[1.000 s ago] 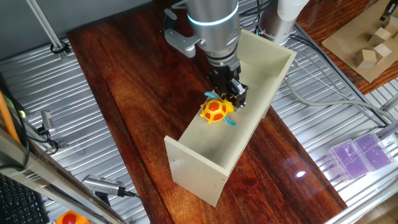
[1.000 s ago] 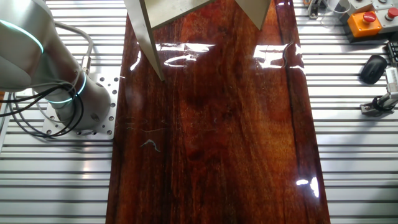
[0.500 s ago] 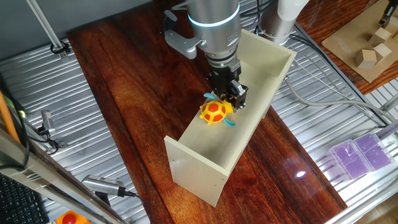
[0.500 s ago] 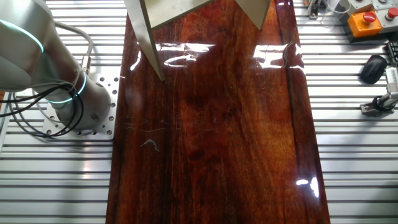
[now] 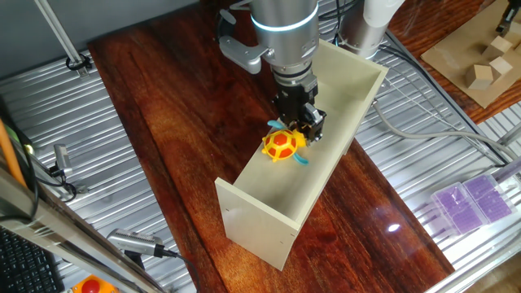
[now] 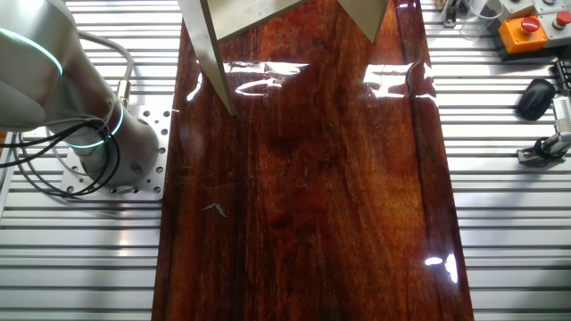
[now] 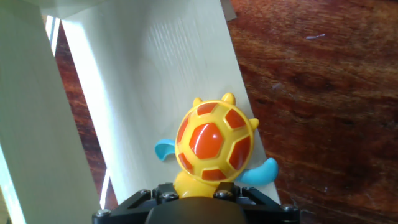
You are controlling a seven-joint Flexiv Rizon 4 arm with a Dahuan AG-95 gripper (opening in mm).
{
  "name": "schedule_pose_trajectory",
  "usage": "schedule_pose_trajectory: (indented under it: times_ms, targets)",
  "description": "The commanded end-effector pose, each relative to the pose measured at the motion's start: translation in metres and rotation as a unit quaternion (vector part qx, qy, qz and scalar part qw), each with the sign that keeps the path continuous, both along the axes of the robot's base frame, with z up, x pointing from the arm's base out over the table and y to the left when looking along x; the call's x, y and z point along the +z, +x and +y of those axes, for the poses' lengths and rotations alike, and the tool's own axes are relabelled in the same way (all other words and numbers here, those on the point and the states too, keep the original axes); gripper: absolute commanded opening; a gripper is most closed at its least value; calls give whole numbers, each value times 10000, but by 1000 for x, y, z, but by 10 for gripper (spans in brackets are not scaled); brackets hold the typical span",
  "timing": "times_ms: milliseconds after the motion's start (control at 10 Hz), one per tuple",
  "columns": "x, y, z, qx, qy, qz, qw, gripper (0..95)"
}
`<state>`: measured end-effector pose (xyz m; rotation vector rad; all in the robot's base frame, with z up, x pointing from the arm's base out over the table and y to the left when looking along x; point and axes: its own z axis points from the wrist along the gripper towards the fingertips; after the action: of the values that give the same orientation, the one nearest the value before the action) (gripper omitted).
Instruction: Put the object on the shelf
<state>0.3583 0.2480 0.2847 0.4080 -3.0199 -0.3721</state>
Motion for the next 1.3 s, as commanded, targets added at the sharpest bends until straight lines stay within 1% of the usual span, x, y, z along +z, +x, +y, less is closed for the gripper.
schedule_pose_trajectory:
  times_ms: [100,200,600,800,1000,1100,1300]
  targets:
    - [0,-1,-1,28,-8,-15,10000,380]
    - [0,-1,-1,51,-6,-27,10000,570]
    - [0,-1,-2,88,-13,-52,9999,570]
    - [3,-1,-7,143,-5,-35,9999,570]
    - [13,-1,-20,225,8,28,9997,570]
    - [20,-2,-26,254,16,51,9997,570]
    - [32,-3,-36,299,11,71,9995,570]
